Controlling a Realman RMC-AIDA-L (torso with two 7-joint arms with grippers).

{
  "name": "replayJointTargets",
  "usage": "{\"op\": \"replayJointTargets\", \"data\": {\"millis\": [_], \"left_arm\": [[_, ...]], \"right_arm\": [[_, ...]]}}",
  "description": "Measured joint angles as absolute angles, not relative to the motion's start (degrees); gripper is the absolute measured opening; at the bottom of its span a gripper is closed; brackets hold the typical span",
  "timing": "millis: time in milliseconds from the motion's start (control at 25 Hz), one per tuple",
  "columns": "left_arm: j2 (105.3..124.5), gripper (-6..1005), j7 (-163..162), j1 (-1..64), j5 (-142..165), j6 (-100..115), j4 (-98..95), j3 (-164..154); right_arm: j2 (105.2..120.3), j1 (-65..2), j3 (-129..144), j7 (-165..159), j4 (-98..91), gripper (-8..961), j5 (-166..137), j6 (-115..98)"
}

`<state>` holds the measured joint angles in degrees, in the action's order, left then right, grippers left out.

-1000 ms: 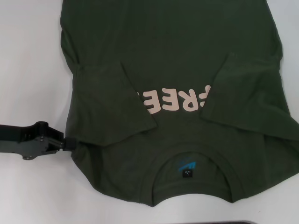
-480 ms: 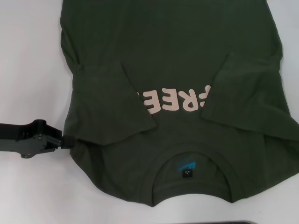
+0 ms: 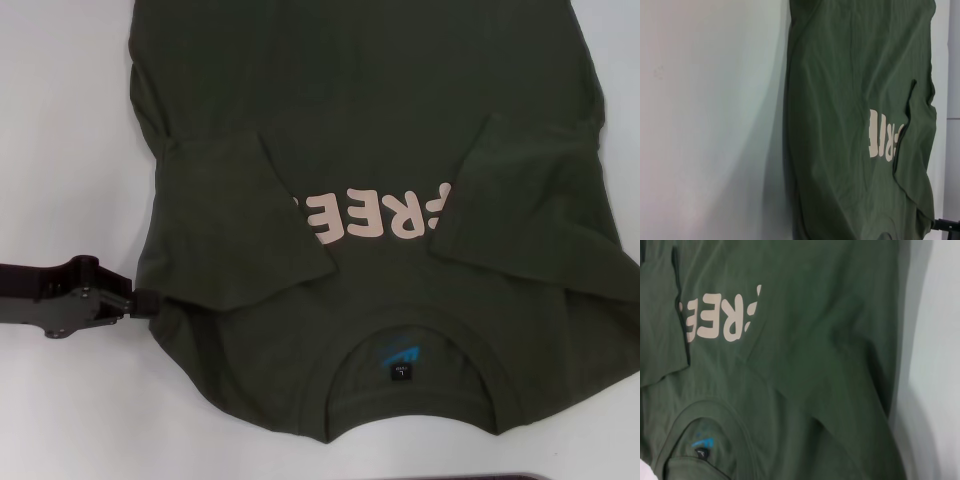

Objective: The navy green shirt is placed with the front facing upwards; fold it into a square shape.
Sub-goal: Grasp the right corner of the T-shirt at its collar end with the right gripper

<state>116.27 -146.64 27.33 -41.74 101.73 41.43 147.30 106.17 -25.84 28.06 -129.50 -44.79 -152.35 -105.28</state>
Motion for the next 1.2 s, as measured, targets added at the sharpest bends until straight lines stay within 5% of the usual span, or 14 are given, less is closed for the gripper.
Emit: {"op": "replayJointTargets", "data": {"millis": [1200], "left_arm": [[116.27, 16, -146.8, 27.2, -41.7, 101.7, 41.5, 147.5]], "right_arm": [[106.93, -27.0, 28.2, -128.7, -41.8, 810, -152.9, -102.5]]}}
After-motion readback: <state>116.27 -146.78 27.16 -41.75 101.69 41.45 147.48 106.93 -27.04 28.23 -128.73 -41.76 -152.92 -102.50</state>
